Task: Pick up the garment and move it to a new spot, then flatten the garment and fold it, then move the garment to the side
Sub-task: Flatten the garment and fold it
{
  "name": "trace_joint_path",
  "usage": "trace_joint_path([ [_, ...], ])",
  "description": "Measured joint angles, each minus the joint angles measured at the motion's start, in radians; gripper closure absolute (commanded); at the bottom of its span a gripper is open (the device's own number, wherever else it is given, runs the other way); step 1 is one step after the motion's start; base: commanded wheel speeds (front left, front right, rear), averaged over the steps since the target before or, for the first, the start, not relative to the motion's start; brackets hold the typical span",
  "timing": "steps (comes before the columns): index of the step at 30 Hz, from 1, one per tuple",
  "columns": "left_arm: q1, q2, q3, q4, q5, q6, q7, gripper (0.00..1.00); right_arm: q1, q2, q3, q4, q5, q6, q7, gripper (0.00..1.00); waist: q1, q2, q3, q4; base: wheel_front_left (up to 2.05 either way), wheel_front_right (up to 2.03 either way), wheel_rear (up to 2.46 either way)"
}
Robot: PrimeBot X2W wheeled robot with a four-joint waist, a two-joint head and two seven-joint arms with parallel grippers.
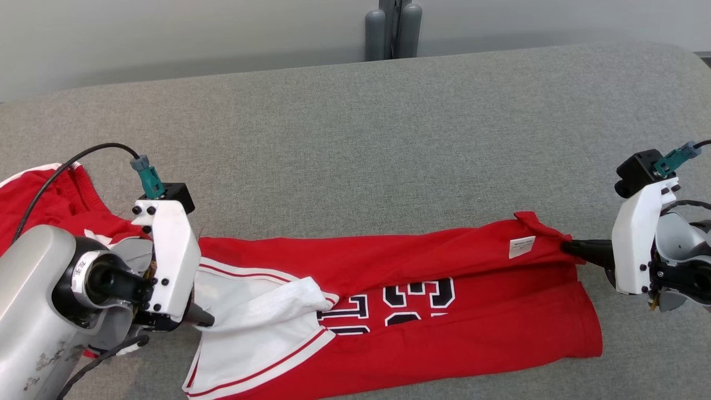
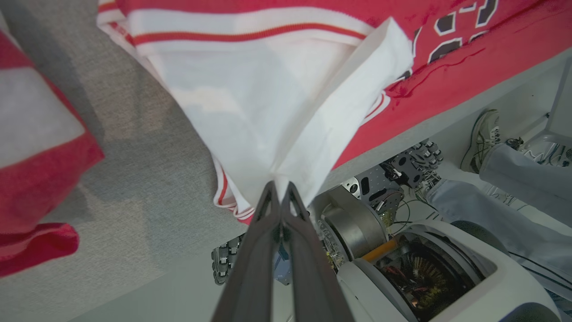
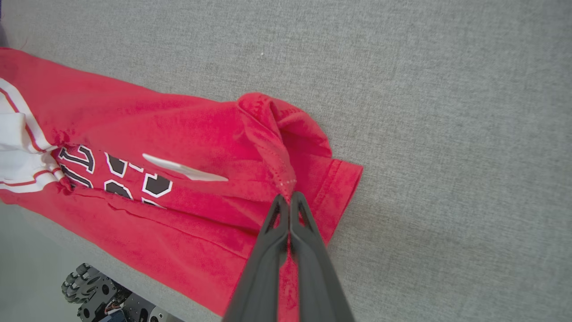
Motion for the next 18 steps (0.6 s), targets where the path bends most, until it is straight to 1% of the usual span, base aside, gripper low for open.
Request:
trace_joint_path([
  [4,0.009,0.016,-0.016,0.001,0.016,-0.001,0.001,1.0,0.005,0.001,-0.001,0.003,-0.012,0.0,-0.003,1.0,0.0,0.0,-0.003,0.0,0.0,0.0,0.0],
  [7,0.021,0.015,-0.023,0.003,0.018,-0.008,-0.005,1.0,0.017,0.002,0.0,0.007,-0.018,0.0,-0.002,1.0,0.0,0.0,-0.006,-0.002,0.0,0.0,0.0],
  [8,0.021,0.014,-0.022,0.003,0.023,-0.011,-0.015,0.93,0.02,0.002,0.0,0.009,-0.019,0.0,-0.001,0.79,0.0,0.0,-0.007,-0.002,0.0,0.0,0.0],
  [9,0.021,0.014,-0.022,0.005,0.026,-0.015,-0.019,0.54,0.023,0.002,0.0,0.012,-0.019,0.0,-0.002,0.24,0.0,-0.0001,-0.009,-0.003,0.0,0.0,0.0],
  [10,0.023,0.013,-0.022,0.007,0.027,-0.018,-0.023,0.09,0.025,0.003,0.0,0.016,-0.019,0.0,-0.002,0.0,0.0,0.0,-0.01,-0.003,0.0,0.0,0.0],
  [11,0.026,0.012,-0.023,0.009,0.028,-0.019,-0.026,0.0,0.028,0.003,0.0,0.018,-0.019,0.0,-0.005,0.0,0.0,0.0,-0.011,-0.004,0.0,0.0,0.0],
  [18,0.035,0.014,-0.024,0.018,0.029,-0.027,-0.032,0.0,0.047,-0.003,0.001,0.005,-0.009,0.0,-0.009,0.0,0.0,0.0,-0.026,-0.008,0.0,0.0,0.0],
])
